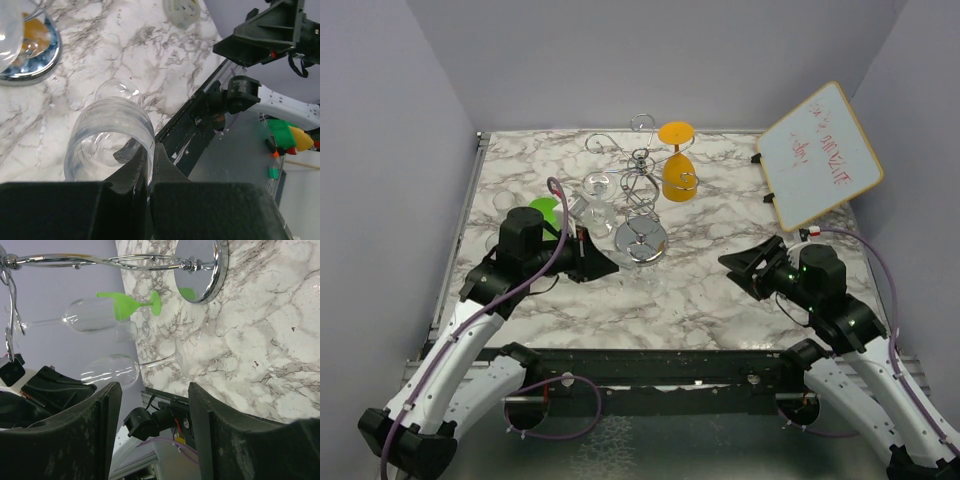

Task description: Place the wine glass upside down on the wine glass rack

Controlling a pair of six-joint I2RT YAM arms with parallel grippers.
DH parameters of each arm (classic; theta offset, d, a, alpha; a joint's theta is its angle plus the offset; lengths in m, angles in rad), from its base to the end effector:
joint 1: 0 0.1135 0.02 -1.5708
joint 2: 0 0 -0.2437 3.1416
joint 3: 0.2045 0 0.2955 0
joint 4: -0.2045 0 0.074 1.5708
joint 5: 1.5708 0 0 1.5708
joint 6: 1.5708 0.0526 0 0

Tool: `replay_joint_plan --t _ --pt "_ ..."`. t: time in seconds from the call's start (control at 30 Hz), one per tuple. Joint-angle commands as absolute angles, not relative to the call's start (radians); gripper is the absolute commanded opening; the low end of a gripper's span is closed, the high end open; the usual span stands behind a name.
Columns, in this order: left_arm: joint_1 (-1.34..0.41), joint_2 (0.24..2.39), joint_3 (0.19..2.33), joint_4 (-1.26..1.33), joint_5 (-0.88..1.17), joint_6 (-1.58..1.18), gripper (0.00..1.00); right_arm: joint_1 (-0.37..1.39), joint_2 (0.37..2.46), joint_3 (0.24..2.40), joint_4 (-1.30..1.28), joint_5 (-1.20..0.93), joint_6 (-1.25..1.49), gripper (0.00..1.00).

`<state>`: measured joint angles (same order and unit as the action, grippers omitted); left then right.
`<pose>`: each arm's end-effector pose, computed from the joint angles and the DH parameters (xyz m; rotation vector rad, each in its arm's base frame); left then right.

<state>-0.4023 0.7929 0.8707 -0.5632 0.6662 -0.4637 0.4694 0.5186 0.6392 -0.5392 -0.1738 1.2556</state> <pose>0.2033 -0.1218 0.3156 0.3773 2.1338 -1.2030 0.1772 0.1001 0.2775 0.7344 2.0989 1.2211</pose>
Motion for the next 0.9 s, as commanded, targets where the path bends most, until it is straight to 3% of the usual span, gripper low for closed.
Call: replay_joint_plan --t 0.0,0.33,0.63,0.87 --pt "-0.537 0.806 0.841 -0.341 0.593 -0.519 0.0 0.471 0.533 0.618 -0.507 -0.169 1.249 0.62" --pt "-0.873 0.809 0.802 -0.096 0.204 -0.544 0.0 0.472 0.545 0.657 -0.516 -0.165 1.236 0.66" --pt "-1.063 0.837 0.842 -0.006 -0.049 -0.528 0.0 0.471 0.558 0.79 -0.547 -0.174 1.188 0.68" --pt "-1.165 0.847 0.83 0.18 -0.175 -0.486 0.0 0.471 0.547 0.852 -0.565 -0.192 1.284 0.61"
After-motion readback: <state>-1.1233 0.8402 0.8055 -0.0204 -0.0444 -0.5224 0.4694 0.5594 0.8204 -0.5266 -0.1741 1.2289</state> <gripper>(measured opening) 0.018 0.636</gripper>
